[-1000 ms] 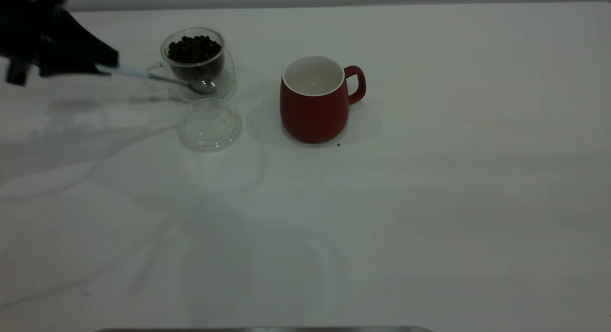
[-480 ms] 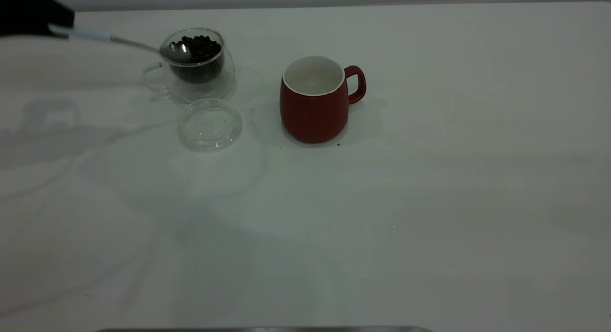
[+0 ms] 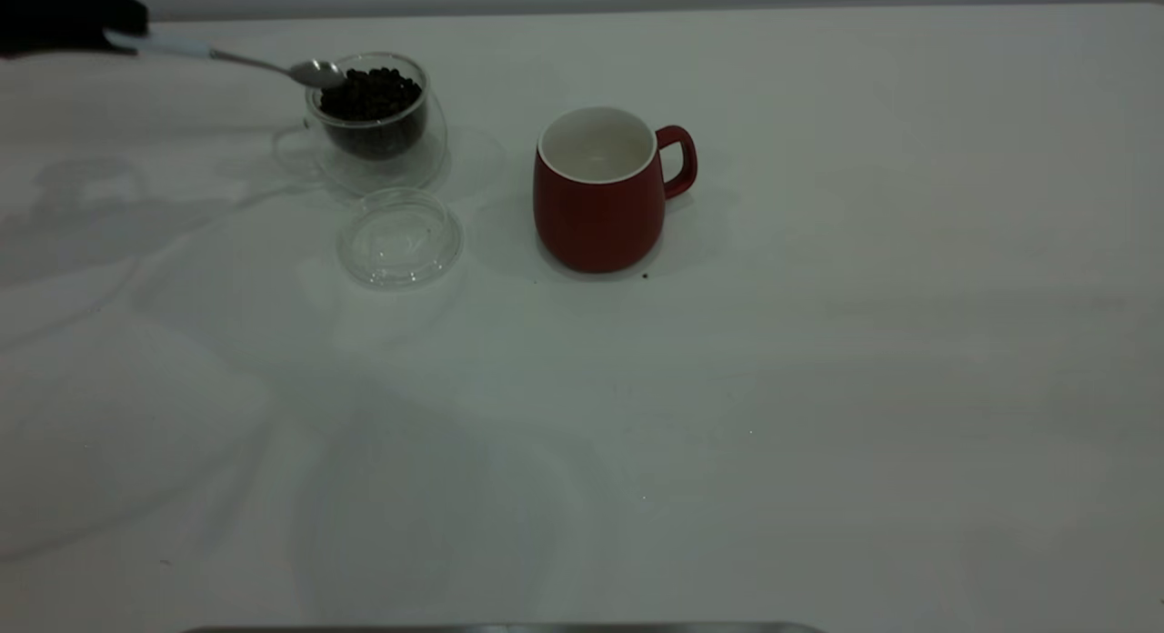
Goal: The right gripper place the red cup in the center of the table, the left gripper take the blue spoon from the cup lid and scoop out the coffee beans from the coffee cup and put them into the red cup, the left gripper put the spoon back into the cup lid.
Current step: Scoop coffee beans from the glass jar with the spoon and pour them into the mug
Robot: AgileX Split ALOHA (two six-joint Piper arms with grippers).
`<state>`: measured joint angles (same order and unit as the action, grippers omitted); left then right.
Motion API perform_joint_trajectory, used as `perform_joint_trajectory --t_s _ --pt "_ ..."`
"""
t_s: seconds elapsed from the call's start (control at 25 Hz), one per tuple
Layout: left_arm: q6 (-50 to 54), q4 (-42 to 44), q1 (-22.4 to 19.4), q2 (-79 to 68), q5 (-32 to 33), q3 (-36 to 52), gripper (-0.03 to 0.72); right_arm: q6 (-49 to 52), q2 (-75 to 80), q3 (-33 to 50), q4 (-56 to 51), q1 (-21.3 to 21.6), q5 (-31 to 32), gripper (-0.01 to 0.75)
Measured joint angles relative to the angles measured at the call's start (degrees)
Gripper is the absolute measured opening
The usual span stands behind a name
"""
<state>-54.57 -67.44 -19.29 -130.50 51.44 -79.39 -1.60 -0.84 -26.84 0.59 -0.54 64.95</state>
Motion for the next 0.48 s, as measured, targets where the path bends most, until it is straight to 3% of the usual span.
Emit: perform_joint_trajectory --t_s 0.48 --pt "-2.24 -4.69 0.89 -5.07 -0.35 0.00 0.122 0.00 0.00 0.00 0.00 0.00 0.00 0.532"
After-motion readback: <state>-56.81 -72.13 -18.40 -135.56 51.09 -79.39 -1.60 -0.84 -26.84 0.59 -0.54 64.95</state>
